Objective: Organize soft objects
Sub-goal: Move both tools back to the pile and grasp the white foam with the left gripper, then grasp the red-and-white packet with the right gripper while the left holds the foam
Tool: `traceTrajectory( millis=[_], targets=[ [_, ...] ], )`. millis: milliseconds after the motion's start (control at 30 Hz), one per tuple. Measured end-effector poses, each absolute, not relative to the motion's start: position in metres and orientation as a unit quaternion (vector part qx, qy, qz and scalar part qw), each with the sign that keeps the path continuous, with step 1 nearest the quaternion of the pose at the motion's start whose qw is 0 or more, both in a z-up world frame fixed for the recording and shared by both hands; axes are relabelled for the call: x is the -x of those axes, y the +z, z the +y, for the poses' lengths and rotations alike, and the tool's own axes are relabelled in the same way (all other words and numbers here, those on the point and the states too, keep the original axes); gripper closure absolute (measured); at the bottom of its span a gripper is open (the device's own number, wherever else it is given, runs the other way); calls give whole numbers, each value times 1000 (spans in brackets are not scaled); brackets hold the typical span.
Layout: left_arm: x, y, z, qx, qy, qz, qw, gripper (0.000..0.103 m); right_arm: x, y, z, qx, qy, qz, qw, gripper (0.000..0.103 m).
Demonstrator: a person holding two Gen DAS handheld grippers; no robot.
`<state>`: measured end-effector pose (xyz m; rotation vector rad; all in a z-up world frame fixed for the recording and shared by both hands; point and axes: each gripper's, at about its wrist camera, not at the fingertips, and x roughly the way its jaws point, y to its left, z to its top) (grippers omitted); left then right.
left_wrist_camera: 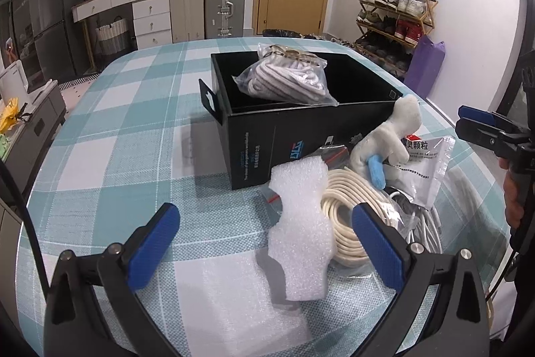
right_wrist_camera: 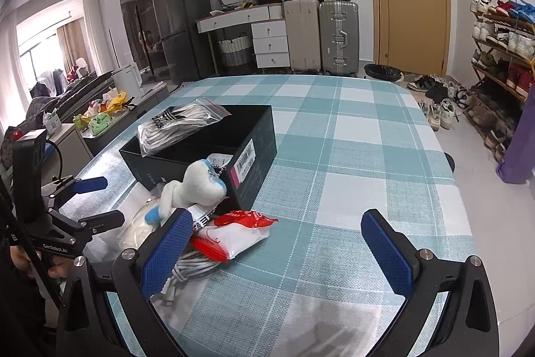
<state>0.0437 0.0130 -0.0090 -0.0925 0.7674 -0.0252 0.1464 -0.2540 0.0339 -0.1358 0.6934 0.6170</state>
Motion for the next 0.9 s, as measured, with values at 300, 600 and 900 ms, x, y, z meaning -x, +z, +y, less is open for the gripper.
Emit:
traceTrajectory(
  millis=[300,600,900],
  targets=[
    [-45,-13,16,61,-27,384,921,2,-151,19,-250,84,304,361,878,1],
    [-46,-17,11,65,-55,405,910,33,-154,2,-230,94,326,379,861,1],
    [-41,-18,4,68,-81,403,909,65,-159,-7,-217,95,333,393,852,1]
  ],
)
